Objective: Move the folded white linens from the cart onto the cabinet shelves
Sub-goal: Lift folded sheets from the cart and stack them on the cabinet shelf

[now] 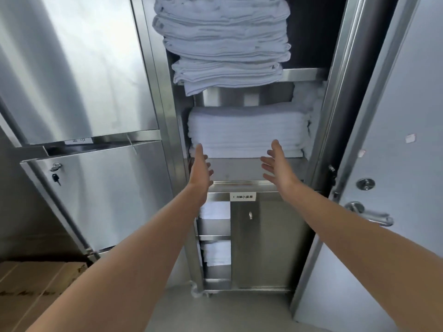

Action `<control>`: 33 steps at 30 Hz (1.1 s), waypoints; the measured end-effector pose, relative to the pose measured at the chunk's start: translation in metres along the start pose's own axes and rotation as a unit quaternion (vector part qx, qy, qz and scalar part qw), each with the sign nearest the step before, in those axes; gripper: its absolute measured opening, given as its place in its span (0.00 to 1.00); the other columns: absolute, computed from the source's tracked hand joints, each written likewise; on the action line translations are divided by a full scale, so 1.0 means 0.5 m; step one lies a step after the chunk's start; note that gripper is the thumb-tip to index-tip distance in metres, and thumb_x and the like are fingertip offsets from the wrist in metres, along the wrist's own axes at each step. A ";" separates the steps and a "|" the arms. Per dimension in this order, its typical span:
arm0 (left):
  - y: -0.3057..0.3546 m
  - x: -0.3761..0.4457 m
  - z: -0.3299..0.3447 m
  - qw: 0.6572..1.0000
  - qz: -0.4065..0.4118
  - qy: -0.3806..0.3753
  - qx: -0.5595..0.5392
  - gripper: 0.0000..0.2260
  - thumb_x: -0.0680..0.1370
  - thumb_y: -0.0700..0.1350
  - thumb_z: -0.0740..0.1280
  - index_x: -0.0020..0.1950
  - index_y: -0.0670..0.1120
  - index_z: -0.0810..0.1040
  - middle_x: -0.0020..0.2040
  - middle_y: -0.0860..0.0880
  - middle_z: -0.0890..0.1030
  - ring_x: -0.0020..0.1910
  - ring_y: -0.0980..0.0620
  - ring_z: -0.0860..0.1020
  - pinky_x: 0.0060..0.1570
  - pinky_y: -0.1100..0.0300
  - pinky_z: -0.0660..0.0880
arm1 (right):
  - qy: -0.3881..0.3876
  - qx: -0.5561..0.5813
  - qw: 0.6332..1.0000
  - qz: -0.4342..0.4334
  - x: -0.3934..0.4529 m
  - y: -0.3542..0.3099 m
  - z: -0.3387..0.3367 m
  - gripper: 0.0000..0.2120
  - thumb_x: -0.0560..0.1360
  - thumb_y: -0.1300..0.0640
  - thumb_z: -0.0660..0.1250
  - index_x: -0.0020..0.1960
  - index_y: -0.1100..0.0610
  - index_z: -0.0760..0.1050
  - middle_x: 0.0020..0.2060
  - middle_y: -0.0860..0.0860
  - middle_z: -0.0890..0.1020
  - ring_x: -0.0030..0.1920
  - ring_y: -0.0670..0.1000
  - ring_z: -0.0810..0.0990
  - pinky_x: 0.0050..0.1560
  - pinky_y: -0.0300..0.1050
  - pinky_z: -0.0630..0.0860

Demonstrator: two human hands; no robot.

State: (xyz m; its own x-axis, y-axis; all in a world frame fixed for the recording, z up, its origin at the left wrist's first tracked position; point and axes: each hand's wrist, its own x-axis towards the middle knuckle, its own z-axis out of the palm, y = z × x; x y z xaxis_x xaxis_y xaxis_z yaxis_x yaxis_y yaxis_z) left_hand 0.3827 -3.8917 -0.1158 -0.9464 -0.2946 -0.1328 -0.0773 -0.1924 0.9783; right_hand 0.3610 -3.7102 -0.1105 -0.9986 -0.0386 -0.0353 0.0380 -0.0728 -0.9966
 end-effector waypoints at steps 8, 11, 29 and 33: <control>0.173 0.011 0.046 0.995 0.095 -0.001 0.014 0.31 0.82 0.66 0.50 0.76 0.46 0.67 0.75 0.42 0.69 0.72 0.43 0.70 0.72 0.43 0.64 | -0.003 0.004 0.996 -0.091 0.025 -0.161 -0.046 0.31 0.82 0.36 0.50 0.79 0.53 0.59 0.73 0.53 0.70 0.70 0.51 0.70 0.73 0.52 0.66; 0.248 0.005 0.056 0.990 0.141 0.002 0.024 0.31 0.82 0.66 0.49 0.76 0.46 0.67 0.74 0.43 0.70 0.70 0.44 0.71 0.72 0.43 0.65 | -0.014 0.007 0.991 -0.133 0.025 -0.224 -0.044 0.32 0.81 0.35 0.50 0.79 0.52 0.60 0.73 0.53 0.70 0.68 0.49 0.71 0.72 0.51 0.67; 0.467 -0.085 0.170 0.962 0.269 -0.023 0.028 0.31 0.82 0.66 0.50 0.77 0.47 0.66 0.75 0.44 0.69 0.71 0.43 0.71 0.73 0.43 0.65 | -0.086 0.040 0.961 -0.261 -0.015 -0.474 -0.041 0.31 0.82 0.36 0.50 0.79 0.52 0.58 0.75 0.54 0.67 0.74 0.54 0.66 0.75 0.53 0.62; 0.477 -0.085 0.183 0.959 0.280 -0.028 0.034 0.31 0.82 0.66 0.50 0.77 0.47 0.66 0.75 0.44 0.69 0.71 0.43 0.71 0.73 0.43 0.65 | -0.085 0.037 0.959 -0.269 -0.015 -0.482 -0.056 0.31 0.82 0.37 0.49 0.79 0.53 0.58 0.75 0.54 0.67 0.74 0.54 0.66 0.75 0.52 0.61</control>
State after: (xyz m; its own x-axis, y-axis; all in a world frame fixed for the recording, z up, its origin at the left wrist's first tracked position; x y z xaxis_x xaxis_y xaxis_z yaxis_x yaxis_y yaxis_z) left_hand 0.3757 -3.8395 0.1375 -0.8606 -0.2835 0.4230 0.4291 0.0434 0.9022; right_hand 0.3582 -3.6647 0.1277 -0.8546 -0.1380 0.5006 -0.4715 -0.1981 -0.8594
